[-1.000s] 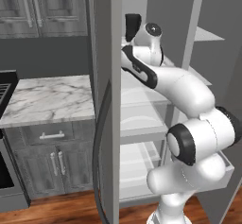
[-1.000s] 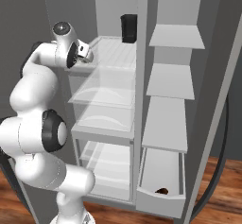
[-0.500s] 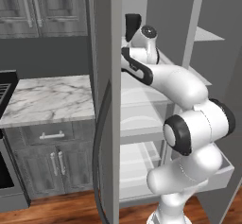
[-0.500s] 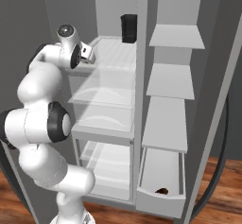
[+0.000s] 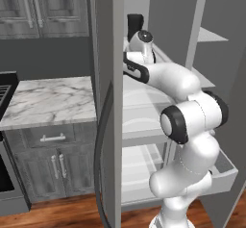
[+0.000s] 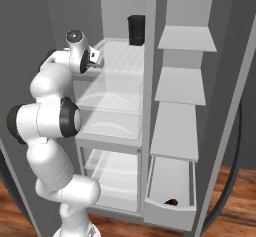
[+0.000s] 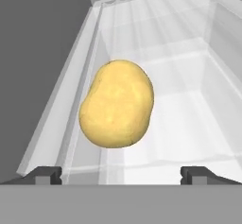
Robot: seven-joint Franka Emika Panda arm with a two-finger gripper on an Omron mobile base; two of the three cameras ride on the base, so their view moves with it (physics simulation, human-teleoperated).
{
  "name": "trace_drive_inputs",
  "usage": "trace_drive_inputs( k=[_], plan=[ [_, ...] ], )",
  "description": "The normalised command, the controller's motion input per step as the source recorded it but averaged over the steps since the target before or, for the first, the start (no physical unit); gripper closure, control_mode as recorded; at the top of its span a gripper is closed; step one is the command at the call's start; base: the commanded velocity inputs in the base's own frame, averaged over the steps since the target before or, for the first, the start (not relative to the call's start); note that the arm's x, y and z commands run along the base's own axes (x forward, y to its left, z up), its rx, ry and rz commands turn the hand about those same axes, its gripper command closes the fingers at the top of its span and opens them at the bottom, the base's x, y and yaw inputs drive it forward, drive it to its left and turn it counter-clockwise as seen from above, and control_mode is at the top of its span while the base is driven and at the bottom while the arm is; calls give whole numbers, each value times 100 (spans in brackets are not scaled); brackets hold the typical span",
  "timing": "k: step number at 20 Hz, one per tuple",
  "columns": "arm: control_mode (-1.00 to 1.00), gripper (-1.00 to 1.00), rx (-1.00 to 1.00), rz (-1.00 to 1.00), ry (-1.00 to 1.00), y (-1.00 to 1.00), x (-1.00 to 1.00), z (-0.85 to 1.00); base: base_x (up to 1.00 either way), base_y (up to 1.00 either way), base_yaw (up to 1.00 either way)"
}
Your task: Take the sweet potato and potato from the fridge shelf and place them in the freezer drawer to begin freezing them.
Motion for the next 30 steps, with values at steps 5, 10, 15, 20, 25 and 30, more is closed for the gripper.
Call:
trace_drive_inputs(
  k=[5, 10, 15, 20, 25, 30],
  plan=[
    [-100, -100, 0, 0, 2, 0, 29, -1, 0, 0, 0],
    [-100, -100, 0, 0, 0, 2, 30, -2, 0, 0, 0],
    [-100, -100, 0, 0, 0, 6, 30, -9, 0, 0, 0],
    [-100, -100, 0, 0, 0, 0, 19, -14, 0, 0, 0],
    [-100, 100, 0, 0, 0, 0, 4, -19, 0, 0, 0],
    [-100, 100, 0, 0, 0, 0, 0, 0, 0, 0, 0]
  ],
)
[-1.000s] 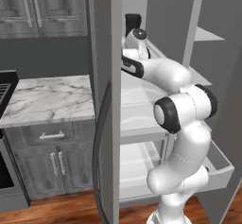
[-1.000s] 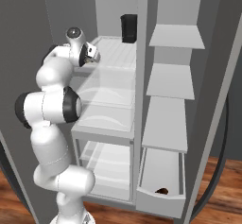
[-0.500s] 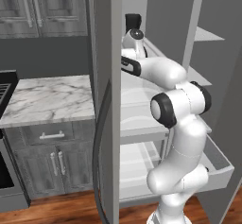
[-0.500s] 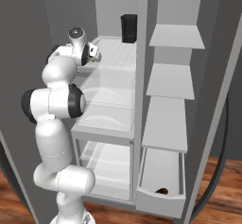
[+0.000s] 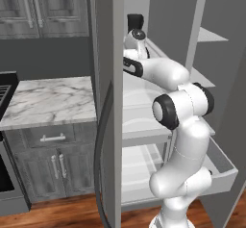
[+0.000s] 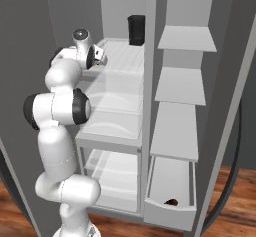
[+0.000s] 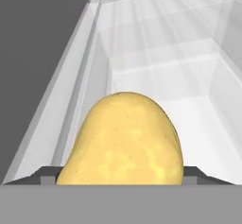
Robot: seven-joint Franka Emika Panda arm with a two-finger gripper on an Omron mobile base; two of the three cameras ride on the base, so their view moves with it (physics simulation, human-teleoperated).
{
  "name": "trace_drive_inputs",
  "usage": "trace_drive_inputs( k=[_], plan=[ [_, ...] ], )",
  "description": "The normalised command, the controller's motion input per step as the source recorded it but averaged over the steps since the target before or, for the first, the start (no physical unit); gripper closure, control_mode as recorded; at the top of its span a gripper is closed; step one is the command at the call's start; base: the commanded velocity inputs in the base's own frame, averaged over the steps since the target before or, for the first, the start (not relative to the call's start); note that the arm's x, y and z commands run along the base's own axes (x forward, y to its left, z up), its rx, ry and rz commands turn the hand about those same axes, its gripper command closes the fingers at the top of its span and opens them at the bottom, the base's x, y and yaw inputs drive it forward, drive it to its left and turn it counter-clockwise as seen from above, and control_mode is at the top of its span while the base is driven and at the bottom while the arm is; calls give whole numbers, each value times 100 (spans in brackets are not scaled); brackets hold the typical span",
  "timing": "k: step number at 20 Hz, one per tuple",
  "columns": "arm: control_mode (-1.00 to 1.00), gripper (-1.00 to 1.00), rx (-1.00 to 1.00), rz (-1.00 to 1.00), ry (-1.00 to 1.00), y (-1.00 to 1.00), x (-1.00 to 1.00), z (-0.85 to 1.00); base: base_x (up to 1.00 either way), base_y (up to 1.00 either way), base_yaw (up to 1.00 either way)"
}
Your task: Take the sweet potato and potato from the fridge shelf and place them in the freezer drawer to begin freezing them.
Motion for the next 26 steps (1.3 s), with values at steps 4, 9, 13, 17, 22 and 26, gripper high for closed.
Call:
trace_drive_inputs(
  k=[4, 9, 13, 17, 22, 26],
  plan=[
    [-100, 100, 0, 0, 0, -58, -12, 0, 0, 0, 0],
    [-100, 100, 0, -1, 0, -70, -47, 9, 0, 0, 0],
    [-100, 100, 0, -1, 0, -58, -90, 24, 0, 0, 0],
    [-100, 100, 0, 0, 0, -59, -100, 10, 0, 0, 0],
    [-100, 100, -1, 0, 0, -50, -100, 0, 0, 0, 0],
    [-100, 100, -8, 0, 0, -19, -100, 0, 0, 0, 0]
  ],
)
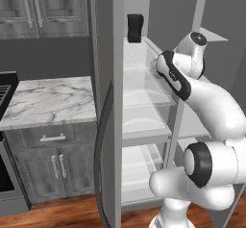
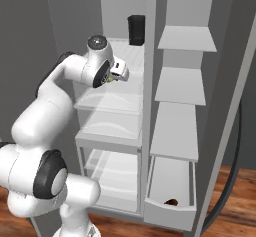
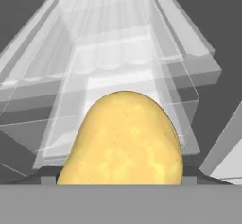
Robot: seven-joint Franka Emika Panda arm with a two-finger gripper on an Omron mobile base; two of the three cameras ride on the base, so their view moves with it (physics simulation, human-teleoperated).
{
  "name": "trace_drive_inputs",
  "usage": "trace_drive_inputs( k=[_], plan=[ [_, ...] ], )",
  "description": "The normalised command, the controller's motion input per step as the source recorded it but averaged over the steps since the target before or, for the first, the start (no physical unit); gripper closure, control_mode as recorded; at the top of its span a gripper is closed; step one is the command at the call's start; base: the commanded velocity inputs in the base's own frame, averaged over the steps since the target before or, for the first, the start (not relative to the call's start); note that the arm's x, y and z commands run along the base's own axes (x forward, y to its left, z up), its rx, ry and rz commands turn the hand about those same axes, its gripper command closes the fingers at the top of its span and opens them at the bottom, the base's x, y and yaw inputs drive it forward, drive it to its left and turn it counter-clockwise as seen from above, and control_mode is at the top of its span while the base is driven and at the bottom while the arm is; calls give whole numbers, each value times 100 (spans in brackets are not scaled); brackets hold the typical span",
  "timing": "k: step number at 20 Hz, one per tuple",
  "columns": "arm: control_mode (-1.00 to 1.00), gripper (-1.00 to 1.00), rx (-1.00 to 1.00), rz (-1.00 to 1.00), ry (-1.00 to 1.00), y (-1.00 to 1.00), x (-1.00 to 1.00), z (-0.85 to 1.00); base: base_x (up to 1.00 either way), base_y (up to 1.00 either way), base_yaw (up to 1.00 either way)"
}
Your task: Take the sweet potato and potato from the fridge shelf and place them in the freezer drawer to begin freezing them.
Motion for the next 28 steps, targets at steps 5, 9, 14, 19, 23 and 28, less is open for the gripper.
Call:
trace_drive_inputs(
  k=[5, 9, 14, 19, 23, 28],
  plan=[
    [-100, 100, -10, 0, 0, -7, -100, 0, 0, 0, 0],
    [-100, 100, -10, 1, 0, -7, -100, -1, 0, 0, 0],
    [-100, 100, -11, 4, 1, 0, -100, -32, 0, 0, 0],
    [-100, 100, -3, 1, 4, 0, -38, -18, 0, 0, 0],
    [100, 100, 0, 0, 0, 0, 0, 0, -11, -6, 0],
    [100, 100, 0, 0, 0, 0, 0, 0, -55, -29, 0]
  ],
)
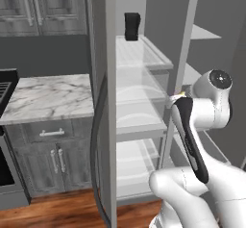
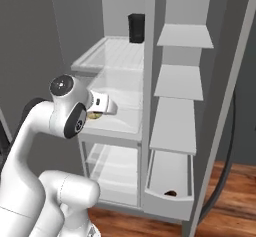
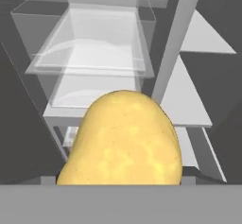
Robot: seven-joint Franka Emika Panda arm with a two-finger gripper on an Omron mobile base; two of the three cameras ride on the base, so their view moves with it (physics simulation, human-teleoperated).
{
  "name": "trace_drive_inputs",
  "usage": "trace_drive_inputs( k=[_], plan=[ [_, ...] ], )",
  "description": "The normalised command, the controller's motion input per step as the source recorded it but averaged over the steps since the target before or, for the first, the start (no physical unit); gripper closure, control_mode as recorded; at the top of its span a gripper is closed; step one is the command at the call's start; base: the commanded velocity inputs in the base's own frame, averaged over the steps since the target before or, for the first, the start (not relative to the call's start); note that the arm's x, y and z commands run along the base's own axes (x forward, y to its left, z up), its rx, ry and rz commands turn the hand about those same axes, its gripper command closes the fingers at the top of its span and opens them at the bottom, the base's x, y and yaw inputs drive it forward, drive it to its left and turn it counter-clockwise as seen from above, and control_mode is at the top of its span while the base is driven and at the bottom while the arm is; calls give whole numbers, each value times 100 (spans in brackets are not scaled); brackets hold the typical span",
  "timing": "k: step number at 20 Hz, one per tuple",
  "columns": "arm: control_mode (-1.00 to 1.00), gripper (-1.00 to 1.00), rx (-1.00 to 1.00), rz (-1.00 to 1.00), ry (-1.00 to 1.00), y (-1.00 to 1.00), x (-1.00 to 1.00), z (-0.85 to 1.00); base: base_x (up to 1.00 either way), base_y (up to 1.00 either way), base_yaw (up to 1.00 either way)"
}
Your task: Take the sweet potato and potato from the fridge shelf and place them in the freezer drawer to begin freezing them.
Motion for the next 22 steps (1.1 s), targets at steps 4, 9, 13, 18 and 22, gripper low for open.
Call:
trace_drive_inputs(
  k=[4, 9, 13, 18, 22],
  plan=[
    [100, 100, 0, 0, 0, 0, 0, 0, -58, -47, 0],
    [100, 100, 0, 0, 0, 0, 0, 0, -22, -67, -6],
    [100, 100, 0, 0, 0, 0, 0, 0, 0, -59, -12],
    [-100, 100, 0, 0, 1, 0, 0, 0, 0, -10, -1],
    [-100, 100, -3, 0, 8, -5, 5, -23, 0, 0, 0]
  ],
)
